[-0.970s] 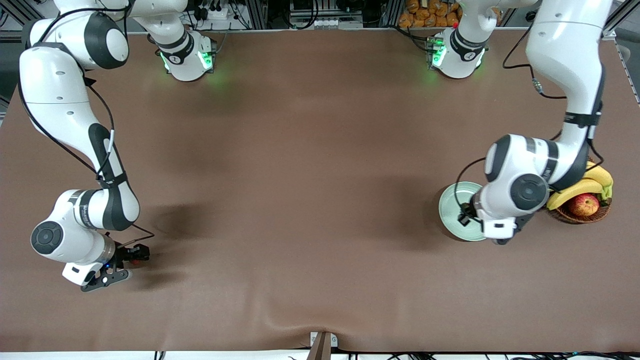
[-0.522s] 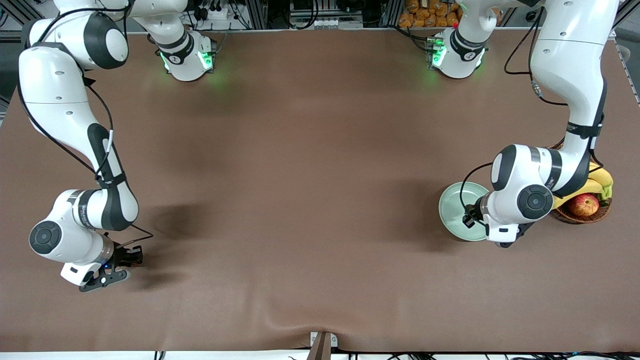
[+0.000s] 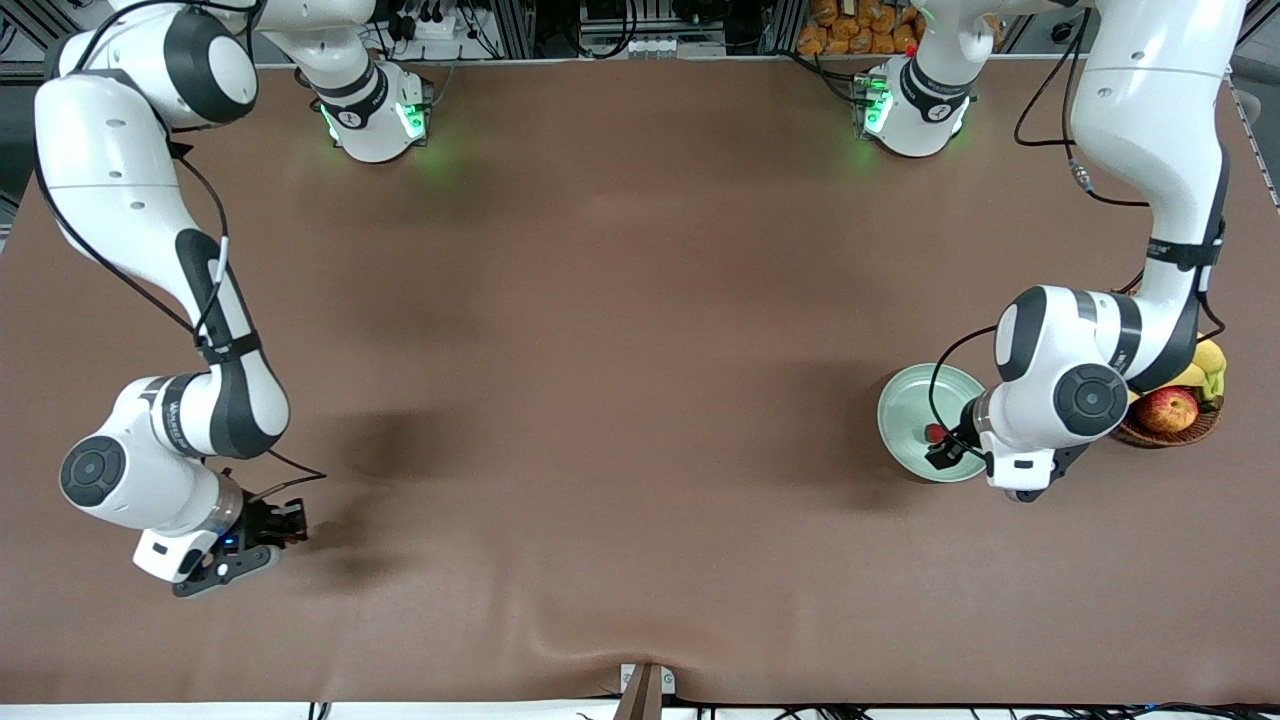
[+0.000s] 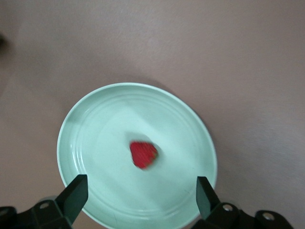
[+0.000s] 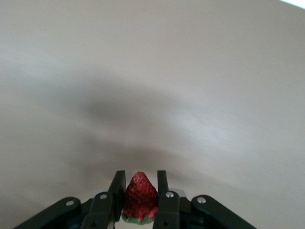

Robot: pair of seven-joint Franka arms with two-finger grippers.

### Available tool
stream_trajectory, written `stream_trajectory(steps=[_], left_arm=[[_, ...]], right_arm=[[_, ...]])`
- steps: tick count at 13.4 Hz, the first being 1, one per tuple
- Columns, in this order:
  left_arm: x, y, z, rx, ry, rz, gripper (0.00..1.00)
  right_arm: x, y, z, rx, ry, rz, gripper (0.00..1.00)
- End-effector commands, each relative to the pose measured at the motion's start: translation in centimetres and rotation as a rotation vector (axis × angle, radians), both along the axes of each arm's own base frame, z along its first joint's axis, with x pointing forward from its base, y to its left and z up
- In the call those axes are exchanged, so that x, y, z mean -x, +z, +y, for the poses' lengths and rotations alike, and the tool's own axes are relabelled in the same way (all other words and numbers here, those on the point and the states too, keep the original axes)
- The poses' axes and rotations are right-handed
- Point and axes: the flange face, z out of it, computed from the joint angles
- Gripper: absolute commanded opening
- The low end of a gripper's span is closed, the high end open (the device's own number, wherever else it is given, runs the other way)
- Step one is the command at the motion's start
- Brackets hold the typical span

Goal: Collect all strawberries into plate
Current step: 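Carry the second strawberry with the right gripper to the table middle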

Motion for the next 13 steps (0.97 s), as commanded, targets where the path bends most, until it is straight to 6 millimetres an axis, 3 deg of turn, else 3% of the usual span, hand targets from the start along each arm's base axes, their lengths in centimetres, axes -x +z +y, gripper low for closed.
stream_trajectory(steps=[1,3,7,10,13], left_arm=[[0.1,3.6,-2.8,-0.02,-0.043,0.003,1.0],[-0.2,6.1,-5.4,0.001,-0.063,-0.003,1.0],[0.1,8.4,-9.8,0.042,-0.091,-0.033,1.0],[0.7,8.3,-12.1,0.044,-0.021,-0.035,1.0],[1.4,8.2,-14.1,0.041,-0.003,-0.033,1.0]], right_arm=[[0.4,2.6,3.3,-0.072,0.003,0.006,0.0],[0.6,3.7,7.5,-0.133,-0.062,0.016,0.0],[2.0,4.2,16.8,-0.186,-0.186,0.053,0.0],[4.3,4.5,25.2,-0.193,-0.251,0.086,0.0],[7.9,4.8,34.2,-0.201,-0.349,0.126,0.0]])
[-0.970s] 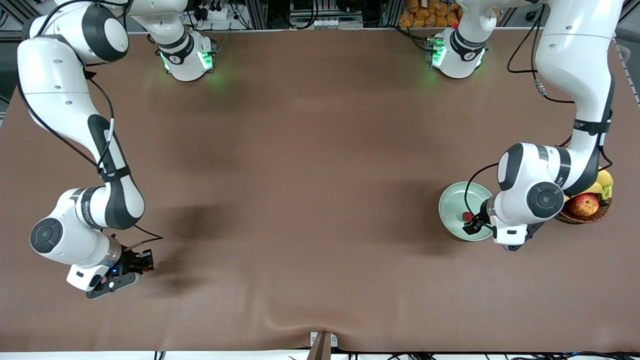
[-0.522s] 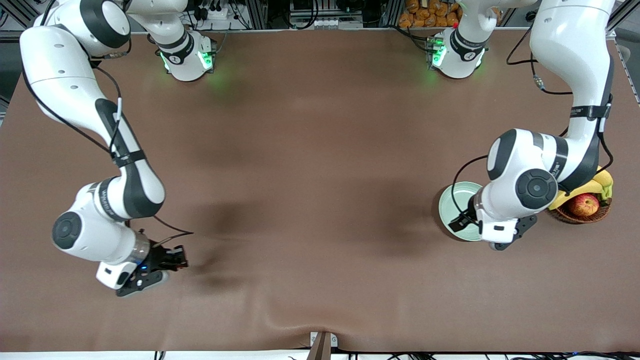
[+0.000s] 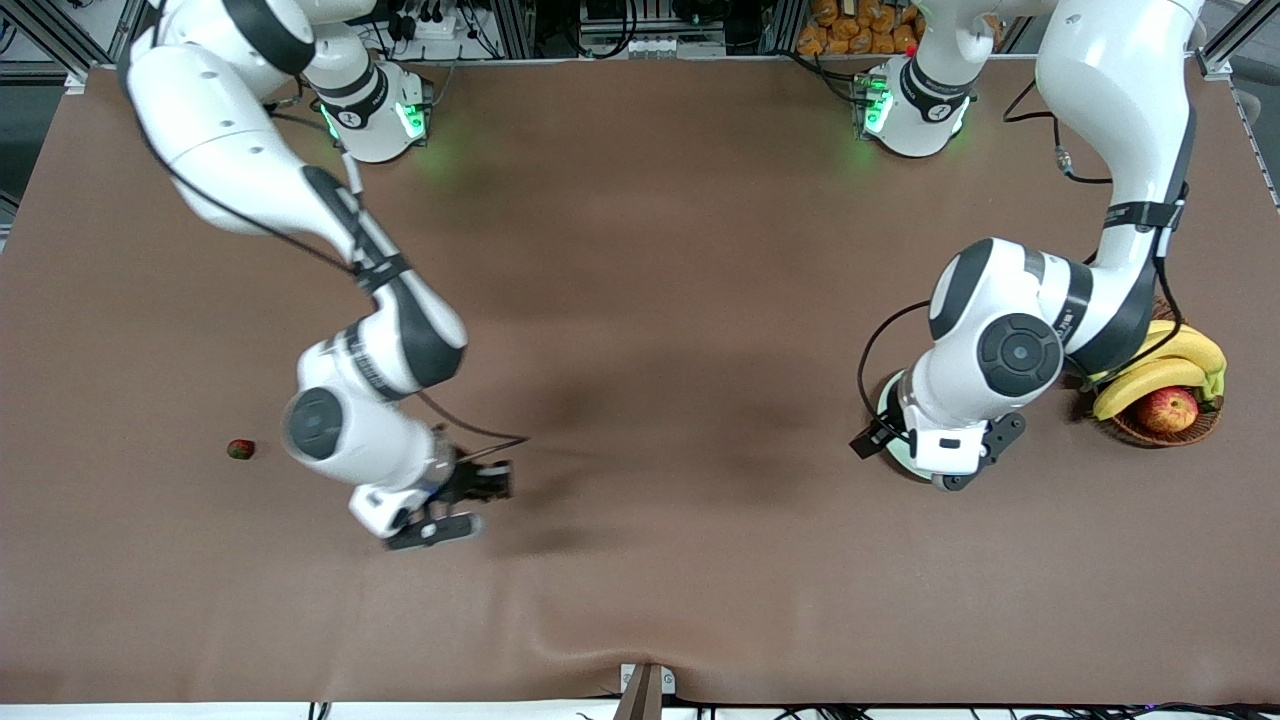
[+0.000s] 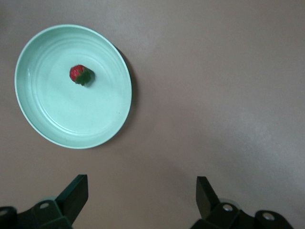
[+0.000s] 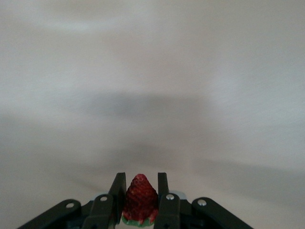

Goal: Collect all strawberries into plate
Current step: 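Carry the second strawberry with the right gripper to the table middle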

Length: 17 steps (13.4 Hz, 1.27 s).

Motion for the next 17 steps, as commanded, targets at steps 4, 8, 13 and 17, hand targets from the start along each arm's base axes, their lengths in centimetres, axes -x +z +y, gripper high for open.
stream_trajectory(steps=[4,8,13,17], left_arm=[[1.6,0.1,-1.1,-0.045,0.019,0.075,1.0],[2.4,0.1,-2.9,-0.035,0.018,0.085,1.0],[2.3,-1.7,-2.9,-0.038,0.008,0.112,1.0],[2.0,-4.1,-3.2,-0.032,0.012,0.124,1.0]], right_arm=[[7.5,0.3,14.9,-0.029,-0.203,0.012,0.0],[13.9,-2.2,23.3,-0.034,-0.319,0.009,0.0],[17.8,-8.5,27.6,-0.059,-0.389,-0.023,0.0],[17.2,-8.4,27.0,-0.043,-0.389,-0.036,1.0]])
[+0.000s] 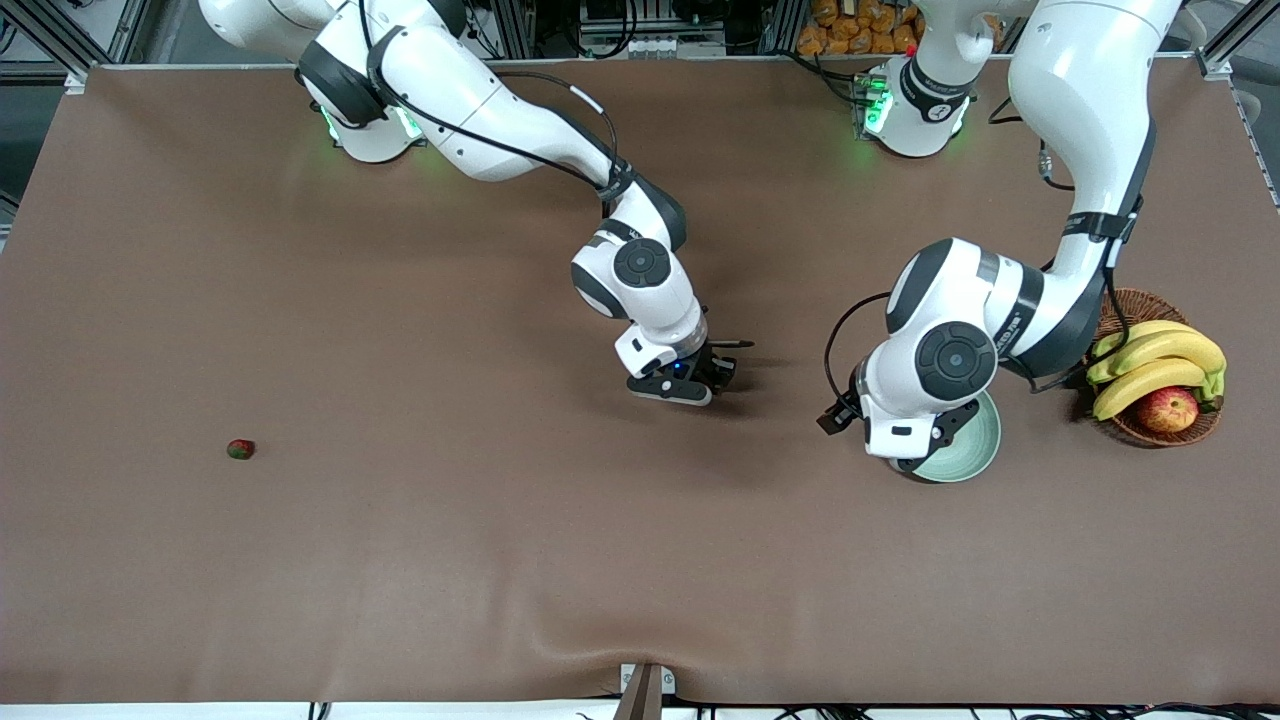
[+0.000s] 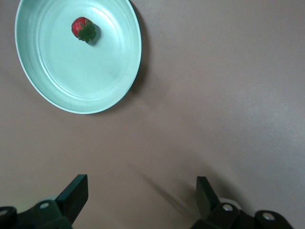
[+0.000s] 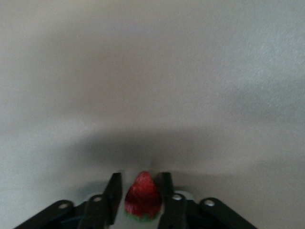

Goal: Collect all strawberries into plate
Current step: 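Carry the second strawberry with the right gripper to the table middle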

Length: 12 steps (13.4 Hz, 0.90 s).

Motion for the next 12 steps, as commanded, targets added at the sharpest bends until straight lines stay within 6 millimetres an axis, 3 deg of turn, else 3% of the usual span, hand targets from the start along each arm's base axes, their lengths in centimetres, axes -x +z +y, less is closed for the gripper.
stream_trajectory(steps=[1,5,7,12], left_arm=[[-0.4,-1.4,-0.7,0.01,0.011,-0.014,1.0],[0.5,-3.5,-4.8,0.039,0.009,-0.04,1.0],[2.0,-5.3,-8.5,0.045,-0.006,-0.05,1.0],[5.4,-9.6,-15.5,0.073,0.032,-0.089,1.0]], right_arm=[[-2.4,2.8,-1.4,0.018,-0.026,-0.048,1.0],[-7.2,6.9,-6.6,0.02,-0.104,-0.062,1.0],[-9.7,8.8,-9.6,0.025,-0.098,-0.091,1.0],[-14.8,15.7,-20.8,0.193,0.044,-0.041,1.0]])
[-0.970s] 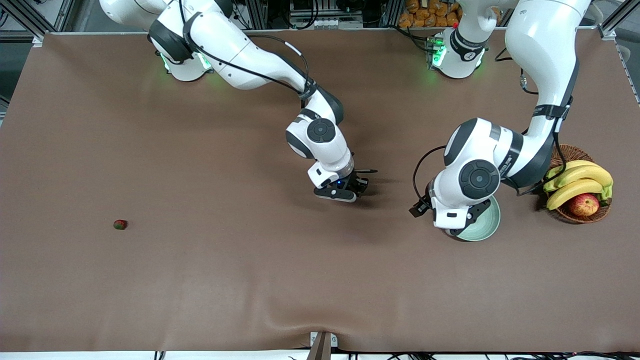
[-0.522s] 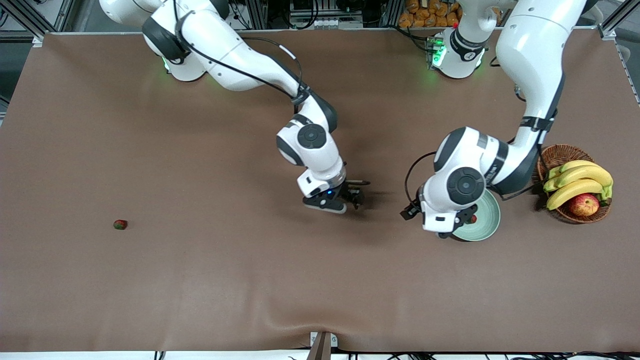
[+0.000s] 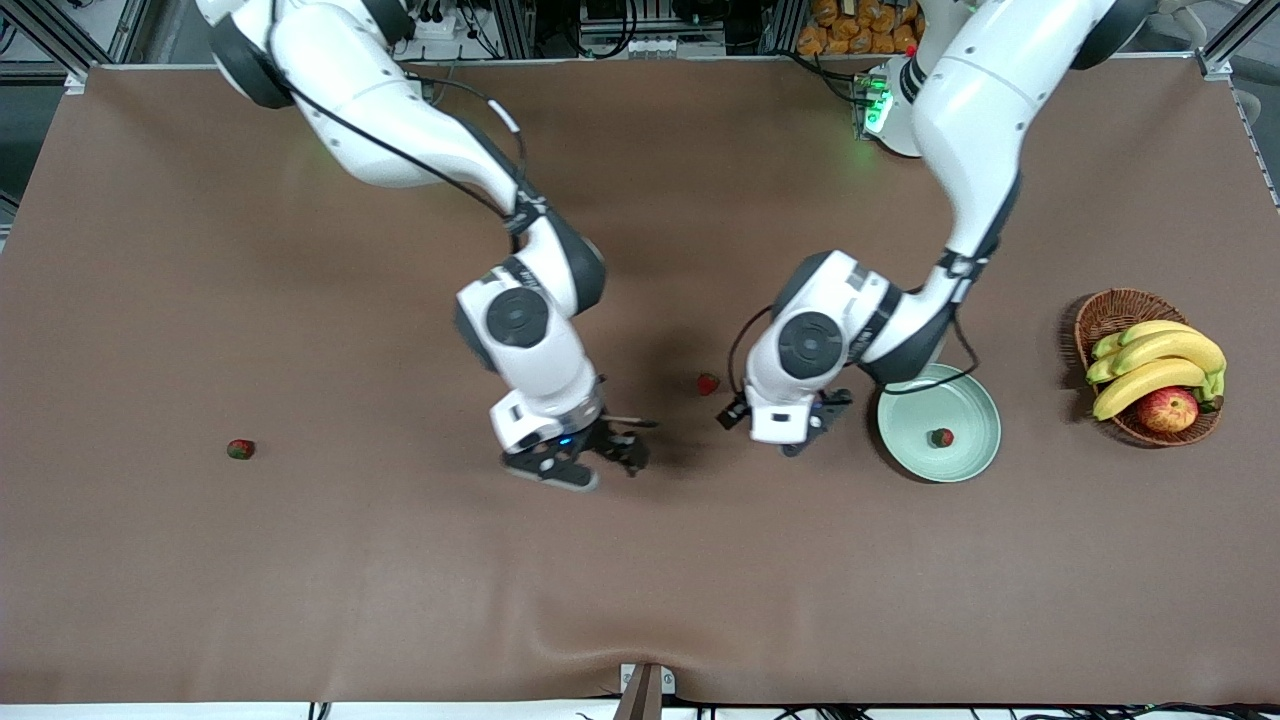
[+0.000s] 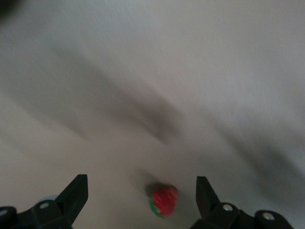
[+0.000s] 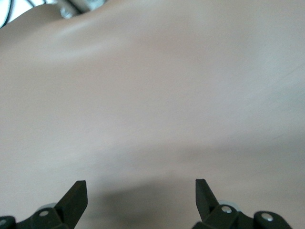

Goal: Collect all strawberries into plate
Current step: 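Release the strawberry with the right gripper while the left gripper reaches it, then grasp the strawberry with the left gripper and carry it over the plate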

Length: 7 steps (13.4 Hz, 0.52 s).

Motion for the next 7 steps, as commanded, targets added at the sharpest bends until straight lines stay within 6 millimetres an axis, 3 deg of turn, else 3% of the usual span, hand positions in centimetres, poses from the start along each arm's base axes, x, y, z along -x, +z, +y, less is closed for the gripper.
stream_trajectory(steps=[1,3,5,7], left_arm=[[1.2,-2.3,-2.4,0.007,-0.004,-0.021,1.0],[2.4,-3.9,-4.2,0.018,-0.002,-0.025,0.91],[3.0,-4.7,-4.5,0.012,-0.008,-0.018,0.86],[3.4,-5.6,-4.2,-0.007,-0.021,-0.013,0.74]], right_arm=[[-1.4,4.5,-6.9,0.092,0.098,0.051,1.0],[-3.1,6.5,-14.5,0.13,0.176,0.05,1.0],[-3.6,7.7,-20.8,0.162,0.217,0.051,1.0],[-3.9,8.3,-27.9,0.188,0.238,0.061,1.0]])
